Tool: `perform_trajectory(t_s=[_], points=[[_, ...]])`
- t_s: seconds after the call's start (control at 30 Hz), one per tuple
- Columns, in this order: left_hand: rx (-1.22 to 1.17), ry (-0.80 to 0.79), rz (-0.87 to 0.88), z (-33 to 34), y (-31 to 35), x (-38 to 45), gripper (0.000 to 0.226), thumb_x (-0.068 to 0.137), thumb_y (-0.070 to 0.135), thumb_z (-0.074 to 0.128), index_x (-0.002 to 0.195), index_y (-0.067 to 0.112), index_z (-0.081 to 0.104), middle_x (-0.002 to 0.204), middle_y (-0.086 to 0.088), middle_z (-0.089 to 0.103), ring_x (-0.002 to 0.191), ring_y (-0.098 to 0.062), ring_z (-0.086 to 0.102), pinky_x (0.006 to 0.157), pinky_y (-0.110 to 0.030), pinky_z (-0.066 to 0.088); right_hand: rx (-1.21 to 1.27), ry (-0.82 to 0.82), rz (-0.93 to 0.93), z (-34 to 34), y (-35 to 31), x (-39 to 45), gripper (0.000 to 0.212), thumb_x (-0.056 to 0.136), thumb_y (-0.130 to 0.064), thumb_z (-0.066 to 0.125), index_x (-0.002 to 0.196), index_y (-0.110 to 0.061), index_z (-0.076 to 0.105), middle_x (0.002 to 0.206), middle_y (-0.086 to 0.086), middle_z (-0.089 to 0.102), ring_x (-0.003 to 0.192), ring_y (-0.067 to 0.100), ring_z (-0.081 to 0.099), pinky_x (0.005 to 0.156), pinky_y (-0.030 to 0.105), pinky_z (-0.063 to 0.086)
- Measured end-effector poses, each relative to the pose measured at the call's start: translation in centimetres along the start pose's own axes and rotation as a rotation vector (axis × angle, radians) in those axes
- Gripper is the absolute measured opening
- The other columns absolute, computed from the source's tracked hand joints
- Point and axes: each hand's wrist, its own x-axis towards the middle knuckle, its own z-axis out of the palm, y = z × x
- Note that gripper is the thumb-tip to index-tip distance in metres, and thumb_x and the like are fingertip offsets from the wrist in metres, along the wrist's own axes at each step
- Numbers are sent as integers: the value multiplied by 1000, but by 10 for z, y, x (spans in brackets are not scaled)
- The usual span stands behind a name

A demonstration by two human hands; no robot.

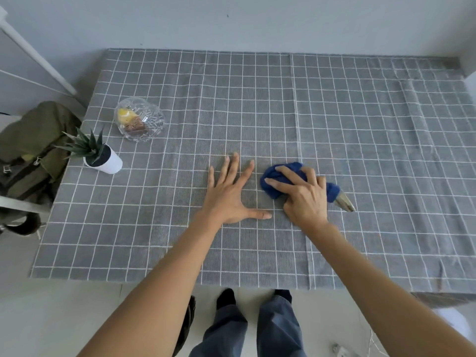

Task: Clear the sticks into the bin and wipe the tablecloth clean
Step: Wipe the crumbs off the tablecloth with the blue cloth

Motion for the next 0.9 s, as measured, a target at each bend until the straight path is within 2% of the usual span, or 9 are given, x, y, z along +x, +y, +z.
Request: perform_trajectory(t_s=[0.2,0.27,0.37,0.43,0.5,0.63,0.8,0.9], points=[[9,-66,-30,-6,3,3,137,45,95,47,139,39,-34,143,0,-48,132,-21,-42,105,-51,-26,-23,-37,-53,-2,1,-4,54,73,-23,31,107,-42,68,125,-8,62,101,35,50,73,41,40],[14,-74,-34,-7,3,3,138,44,96,48,139,39,-35,142,0,-49,132,-21,-42,103,-50,-27,-21,-55,-19,-2,1,1,54,73,-23,30,106,-41,69,125,-8,62,103,35,50,74,41,40],[24,-90,-45,-8,3,2,139,43,96,48,138,39,-36,141,0,-50,131,-21,-43,101,-49,-28,-24,-5,26,1,-7,-5,51,74,-26,32,106,-40,69,123,-6,63,104,33,44,74,42,40],[30,-104,-52,-9,4,3,140,41,96,48,138,39,-36,140,0,-51,130,-21,-44,100,-49,-28,-27,13,-9,2,-7,-12,50,75,-25,33,107,-39,69,123,-6,63,103,31,40,73,42,40],[33,-112,-58,-10,5,3,141,41,97,48,137,39,-37,141,0,-51,130,-21,-44,101,-50,-27,-32,-8,-32,0,-2,-10,49,74,-21,38,108,-39,68,124,-6,62,103,32,42,74,42,41],[39,-117,-55,-11,5,3,141,41,96,48,137,38,-37,142,-1,-49,132,-22,-43,101,-50,-27,-20,-40,113,-2,-3,4,49,70,-17,49,109,-40,68,127,-5,60,100,35,49,74,42,38],[21,-116,-50,-11,5,2,141,41,96,50,136,40,-38,141,1,-51,131,-21,-45,103,-51,-27,-30,10,-54,1,-1,-13,51,67,-16,53,109,-40,68,125,-5,62,104,32,40,74,43,42],[19,-119,-50,-11,6,3,141,41,96,49,135,40,-39,141,0,-50,131,-21,-45,102,-51,-27,-15,-24,23,0,1,-3,50,67,-15,52,107,-40,69,125,-6,62,102,35,49,73,42,40]])
